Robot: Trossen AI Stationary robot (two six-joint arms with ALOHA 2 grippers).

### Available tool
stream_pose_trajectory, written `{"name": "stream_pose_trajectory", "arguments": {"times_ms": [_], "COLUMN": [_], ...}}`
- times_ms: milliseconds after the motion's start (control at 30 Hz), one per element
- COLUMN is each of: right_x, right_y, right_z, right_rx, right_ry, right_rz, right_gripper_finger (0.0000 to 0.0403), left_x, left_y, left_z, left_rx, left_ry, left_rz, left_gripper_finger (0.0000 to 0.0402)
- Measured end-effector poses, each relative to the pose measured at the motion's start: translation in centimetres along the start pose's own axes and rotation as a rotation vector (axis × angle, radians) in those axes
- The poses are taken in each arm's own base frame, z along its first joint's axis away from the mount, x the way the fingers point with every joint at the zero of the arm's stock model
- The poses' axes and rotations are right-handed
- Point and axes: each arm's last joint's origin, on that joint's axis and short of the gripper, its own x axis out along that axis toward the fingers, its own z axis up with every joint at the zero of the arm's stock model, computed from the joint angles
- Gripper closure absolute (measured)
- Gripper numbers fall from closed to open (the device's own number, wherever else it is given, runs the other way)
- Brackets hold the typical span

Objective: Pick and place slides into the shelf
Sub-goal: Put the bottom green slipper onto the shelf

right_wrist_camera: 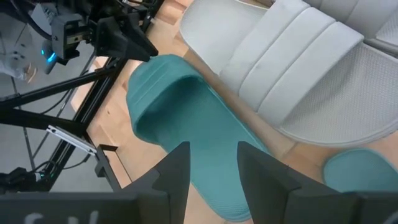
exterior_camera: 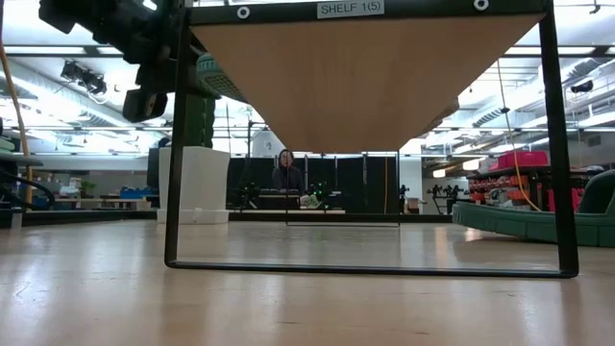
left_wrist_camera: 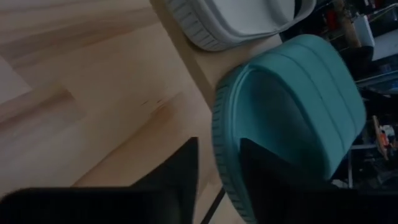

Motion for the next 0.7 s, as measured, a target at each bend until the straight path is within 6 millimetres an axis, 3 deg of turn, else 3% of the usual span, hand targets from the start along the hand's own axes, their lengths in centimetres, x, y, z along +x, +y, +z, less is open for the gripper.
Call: {"name": "stream_pose_trajectory", "arguments": {"times_ms": [233, 400, 533, 700], "right_x": [0.00, 0.00, 0.00, 0.00], "right_y": [0.00, 0.00, -0.01, -0.03], "right_z": [0.00, 0.01, 0.03, 0.08], "right_rx": [0.010, 0.013, 0.014, 0.015], "right_ry": [0.000, -0.001, -0.008, -0.023], "right_rz": [0.000, -0.001, -0.003, -0.007], "right_gripper_finger": [0.0263, 0.0263, 0.0266, 0.0268], "left_x": [0.02, 0.01, 0.01, 0.04], "left_y": [0.12, -0.04, -0.22, -0.25], "left_z": [-0.08, -0.10, 0.03, 0.16], "left_rx": [-0.023, -0.025, -0.029, -0.033], "left_ry": [0.032, 0.050, 0.039, 0.030], "left_rz": [0.001, -0.023, -0.042, -0.048], "left_gripper_finger": [0.0177, 0.0132, 0.0129, 0.0163]}}
